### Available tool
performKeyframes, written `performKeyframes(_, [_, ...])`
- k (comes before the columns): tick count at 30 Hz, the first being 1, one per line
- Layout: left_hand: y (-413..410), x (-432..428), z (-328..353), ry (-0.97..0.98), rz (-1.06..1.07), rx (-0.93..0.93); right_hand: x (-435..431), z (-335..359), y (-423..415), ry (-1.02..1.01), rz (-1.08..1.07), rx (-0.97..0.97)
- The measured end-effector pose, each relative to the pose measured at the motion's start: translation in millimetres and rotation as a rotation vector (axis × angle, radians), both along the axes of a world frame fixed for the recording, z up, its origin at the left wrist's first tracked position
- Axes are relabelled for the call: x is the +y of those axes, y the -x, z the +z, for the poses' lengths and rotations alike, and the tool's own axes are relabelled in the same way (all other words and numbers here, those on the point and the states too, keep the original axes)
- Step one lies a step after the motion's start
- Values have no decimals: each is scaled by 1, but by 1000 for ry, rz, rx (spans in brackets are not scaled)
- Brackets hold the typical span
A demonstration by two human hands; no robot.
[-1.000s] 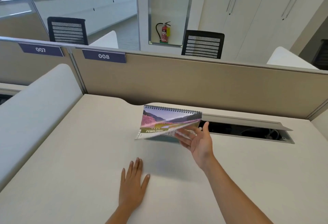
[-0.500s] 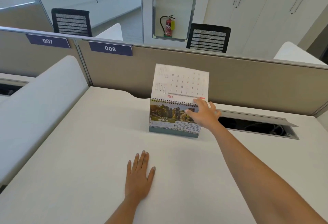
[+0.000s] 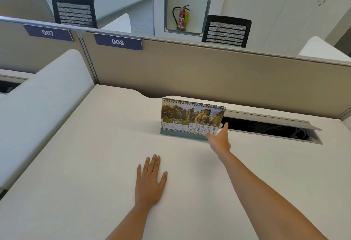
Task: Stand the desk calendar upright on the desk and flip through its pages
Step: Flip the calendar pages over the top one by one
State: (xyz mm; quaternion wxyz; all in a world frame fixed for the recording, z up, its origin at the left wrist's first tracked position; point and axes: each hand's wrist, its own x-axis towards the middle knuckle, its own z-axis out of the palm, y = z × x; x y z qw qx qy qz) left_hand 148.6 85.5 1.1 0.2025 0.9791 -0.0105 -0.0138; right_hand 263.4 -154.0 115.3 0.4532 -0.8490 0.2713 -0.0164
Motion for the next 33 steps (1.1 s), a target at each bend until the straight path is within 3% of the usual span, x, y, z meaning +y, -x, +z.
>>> performKeyframes(5, [-1, 0, -2, 5, 9, 0, 5, -5, 4, -214, 84, 9])
performKeyframes(21, [-1, -1, -4, 4, 15, -7, 24, -11, 29, -123, 141, 38])
performKeyframes(27, [-1, -1, -2, 6, 16, -7, 28, -7, 41, -58, 52, -26])
performKeyframes(33, [-1, -1, 0, 25, 19, -4, 17, 12, 45, -337, -106, -162])
